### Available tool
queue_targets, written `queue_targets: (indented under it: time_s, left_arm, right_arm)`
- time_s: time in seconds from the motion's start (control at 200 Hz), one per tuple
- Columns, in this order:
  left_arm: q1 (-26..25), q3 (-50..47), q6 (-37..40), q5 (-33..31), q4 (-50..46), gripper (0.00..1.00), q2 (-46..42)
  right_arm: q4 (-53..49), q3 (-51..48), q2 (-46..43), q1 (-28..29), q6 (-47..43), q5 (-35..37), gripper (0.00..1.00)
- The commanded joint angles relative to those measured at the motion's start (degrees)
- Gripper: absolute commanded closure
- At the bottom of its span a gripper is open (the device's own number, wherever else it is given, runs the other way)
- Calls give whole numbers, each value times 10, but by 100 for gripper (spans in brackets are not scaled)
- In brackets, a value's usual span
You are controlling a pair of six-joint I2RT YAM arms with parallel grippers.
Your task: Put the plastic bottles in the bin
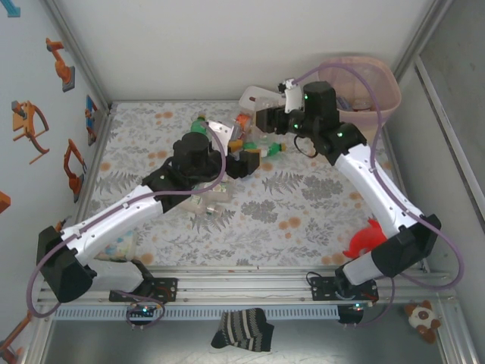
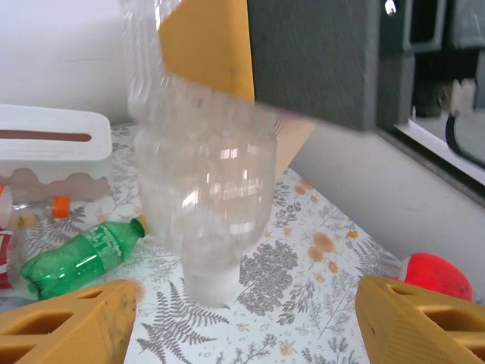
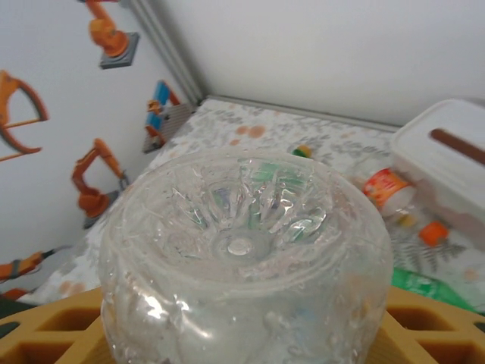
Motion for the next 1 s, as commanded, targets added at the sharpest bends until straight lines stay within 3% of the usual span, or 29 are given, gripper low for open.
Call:
queue_targets:
  time_s: [0.0,0.26,0.651,0.996]
  left_arm:
    - [1,-13,7,-36,-23,23,-15]
    - [6,-24,1,-80,-57,23,-27]
    - [16,-19,-10,-71,-80,23,-20]
    - [17,-13,-11,-75,-83,23,-11]
  right_arm:
    - [-32,59,21,-27,-38,47,40]
    - [-37,168,77,-112,-58,77,39]
    - [50,244,130,-196,-108,191,39]
    - [61,269,173,-267,-114,200,39]
